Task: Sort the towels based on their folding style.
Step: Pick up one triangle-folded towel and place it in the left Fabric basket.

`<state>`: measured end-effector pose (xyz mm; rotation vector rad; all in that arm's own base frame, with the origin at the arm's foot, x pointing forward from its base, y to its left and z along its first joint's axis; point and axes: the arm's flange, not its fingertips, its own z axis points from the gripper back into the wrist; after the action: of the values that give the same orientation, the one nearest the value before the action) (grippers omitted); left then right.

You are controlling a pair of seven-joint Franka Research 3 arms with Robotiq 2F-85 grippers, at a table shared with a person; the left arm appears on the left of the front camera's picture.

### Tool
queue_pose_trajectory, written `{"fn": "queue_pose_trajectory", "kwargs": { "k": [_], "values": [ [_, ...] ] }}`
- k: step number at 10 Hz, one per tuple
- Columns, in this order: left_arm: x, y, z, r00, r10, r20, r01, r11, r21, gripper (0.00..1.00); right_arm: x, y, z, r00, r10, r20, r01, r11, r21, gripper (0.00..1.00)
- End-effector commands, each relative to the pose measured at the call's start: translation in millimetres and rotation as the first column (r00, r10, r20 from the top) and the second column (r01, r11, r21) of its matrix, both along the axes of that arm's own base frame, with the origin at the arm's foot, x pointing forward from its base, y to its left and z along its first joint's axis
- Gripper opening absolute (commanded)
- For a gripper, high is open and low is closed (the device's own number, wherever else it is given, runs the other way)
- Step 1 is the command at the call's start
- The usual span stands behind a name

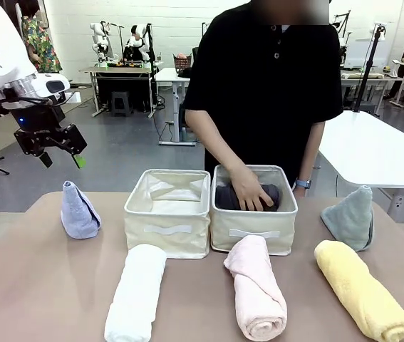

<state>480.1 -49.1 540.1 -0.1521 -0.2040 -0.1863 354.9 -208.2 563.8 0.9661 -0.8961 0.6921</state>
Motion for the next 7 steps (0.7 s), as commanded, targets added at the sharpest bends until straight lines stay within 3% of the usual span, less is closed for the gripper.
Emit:
{"fn": "queue_pose_trajectory", "kwargs": {
  "k": [1,5,7],
  "values": [
    [-1.7,2.6,-0.5,1.0,-0.008,-0.015,0.008,1.0,0.004,1.0,0.7,0.1,0.4,1.0,0.011,0.014,-0.011,1.0,0.009,1.0],
    [-0.5,3.0,-1.0,1.0,0.004,-0.009,-0.004,1.0,-0.002,1.0,0.7,0.1,0.4,1.0,0.011,0.014,-0.011,1.0,0.009,1.0],
    [-13.3,-6.9,-16.6,0.972,0.232,-0.038,-0.231,0.972,0.039,1.0,0.7,0.1,0.4,1.0,0.011,0.014,-0.011,1.0,0.009,1.0]
  ]
}}
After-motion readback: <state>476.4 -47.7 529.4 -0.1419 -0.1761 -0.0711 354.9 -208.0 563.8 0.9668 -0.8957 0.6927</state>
